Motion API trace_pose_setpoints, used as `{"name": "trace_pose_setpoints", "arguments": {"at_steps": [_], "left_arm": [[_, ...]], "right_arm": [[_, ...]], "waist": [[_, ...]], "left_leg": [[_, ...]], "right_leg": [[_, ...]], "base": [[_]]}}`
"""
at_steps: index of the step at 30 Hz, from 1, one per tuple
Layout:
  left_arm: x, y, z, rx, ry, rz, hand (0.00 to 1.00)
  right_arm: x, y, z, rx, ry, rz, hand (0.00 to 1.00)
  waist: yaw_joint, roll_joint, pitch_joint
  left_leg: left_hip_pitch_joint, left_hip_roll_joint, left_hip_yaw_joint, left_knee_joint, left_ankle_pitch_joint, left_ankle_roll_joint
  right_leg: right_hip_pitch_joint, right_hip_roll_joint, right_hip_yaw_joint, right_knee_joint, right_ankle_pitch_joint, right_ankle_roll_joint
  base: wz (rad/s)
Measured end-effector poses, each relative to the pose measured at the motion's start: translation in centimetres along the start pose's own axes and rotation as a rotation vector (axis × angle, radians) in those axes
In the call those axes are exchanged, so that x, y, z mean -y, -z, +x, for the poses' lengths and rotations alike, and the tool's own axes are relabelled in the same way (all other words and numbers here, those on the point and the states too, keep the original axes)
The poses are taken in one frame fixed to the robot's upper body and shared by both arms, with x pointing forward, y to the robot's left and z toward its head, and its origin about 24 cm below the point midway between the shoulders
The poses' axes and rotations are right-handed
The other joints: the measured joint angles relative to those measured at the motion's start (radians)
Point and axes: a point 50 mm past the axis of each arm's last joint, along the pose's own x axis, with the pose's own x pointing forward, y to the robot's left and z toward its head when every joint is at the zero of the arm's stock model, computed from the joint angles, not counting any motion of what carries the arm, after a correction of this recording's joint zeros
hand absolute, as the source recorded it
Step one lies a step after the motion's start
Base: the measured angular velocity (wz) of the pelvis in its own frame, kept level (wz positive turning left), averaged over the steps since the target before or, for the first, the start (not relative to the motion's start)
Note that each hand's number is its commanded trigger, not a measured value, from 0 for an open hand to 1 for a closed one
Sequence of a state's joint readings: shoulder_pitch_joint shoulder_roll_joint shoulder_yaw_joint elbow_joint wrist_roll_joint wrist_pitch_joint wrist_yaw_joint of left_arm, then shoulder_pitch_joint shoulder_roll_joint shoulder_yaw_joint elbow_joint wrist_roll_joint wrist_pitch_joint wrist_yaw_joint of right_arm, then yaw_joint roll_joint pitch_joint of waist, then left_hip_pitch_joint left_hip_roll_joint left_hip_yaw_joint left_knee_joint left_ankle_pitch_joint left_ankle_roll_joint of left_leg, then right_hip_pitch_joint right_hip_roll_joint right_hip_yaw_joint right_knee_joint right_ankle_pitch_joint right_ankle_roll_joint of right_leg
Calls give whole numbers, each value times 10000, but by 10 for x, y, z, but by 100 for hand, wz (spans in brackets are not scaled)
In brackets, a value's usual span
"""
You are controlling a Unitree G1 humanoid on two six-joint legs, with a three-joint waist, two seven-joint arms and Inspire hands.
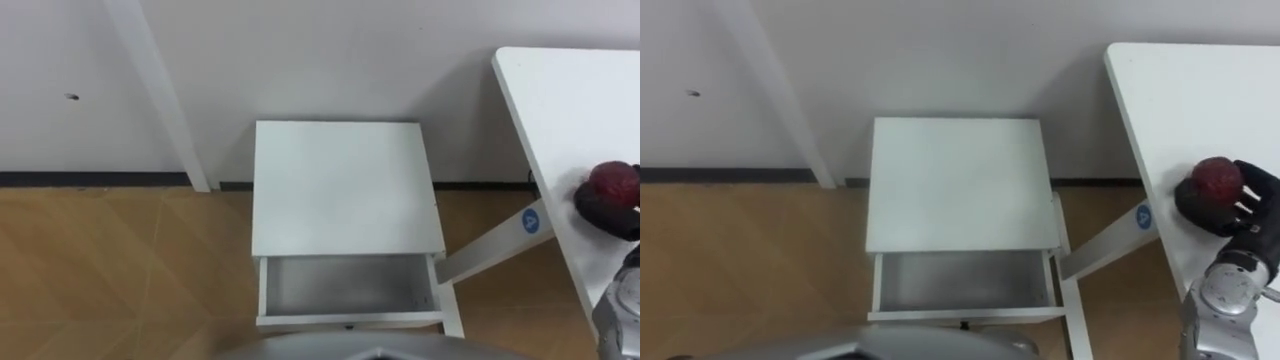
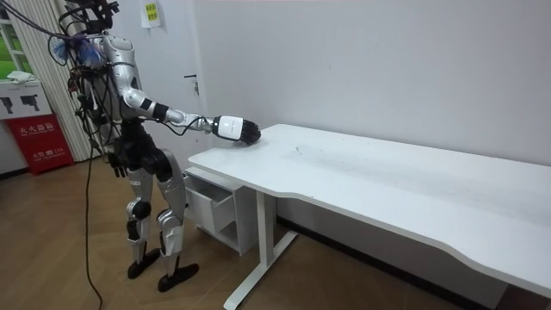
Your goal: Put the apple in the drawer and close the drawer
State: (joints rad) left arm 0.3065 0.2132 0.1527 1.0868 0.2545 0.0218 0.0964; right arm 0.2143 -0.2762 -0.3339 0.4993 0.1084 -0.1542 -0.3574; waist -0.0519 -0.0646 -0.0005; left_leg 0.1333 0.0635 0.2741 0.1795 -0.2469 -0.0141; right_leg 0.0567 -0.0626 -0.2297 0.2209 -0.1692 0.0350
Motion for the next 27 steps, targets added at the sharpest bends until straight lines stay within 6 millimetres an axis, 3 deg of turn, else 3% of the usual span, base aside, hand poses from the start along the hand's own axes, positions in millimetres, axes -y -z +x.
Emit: {"name": "trace_pose_setpoints", "arguments": {"at_steps": [17, 23, 27], "left_arm": [[-1, -8, 1, 390, -31, -72, 0], [1, -14, 2, 516, 46, 102, 0], [4, -17, 2, 593, 266, 243, 0]], "right_arm": [[-11, -3, -3, 380, -655, -14, 100], [-36, -21, -10, 1363, -2271, -1059, 100], [-67, -21, -25, 1691, -4331, -2100, 100]], "waist": [[42, 7, 4], [69, 23, -2], [351, 72, 18]], "left_leg": [[-33, -5, -16, -32, 0, 0], [-38, -9, -8, -37, 0, -1], [-56, -12, -23, 13, 1, 0]], "right_leg": [[-37, -11, -73, -13, 0, 0], [-60, 6, -21, 1, 1, 0], [-65, -11, -26, 1, 0, 0]], "base": [[0], [-2], [2]]}}
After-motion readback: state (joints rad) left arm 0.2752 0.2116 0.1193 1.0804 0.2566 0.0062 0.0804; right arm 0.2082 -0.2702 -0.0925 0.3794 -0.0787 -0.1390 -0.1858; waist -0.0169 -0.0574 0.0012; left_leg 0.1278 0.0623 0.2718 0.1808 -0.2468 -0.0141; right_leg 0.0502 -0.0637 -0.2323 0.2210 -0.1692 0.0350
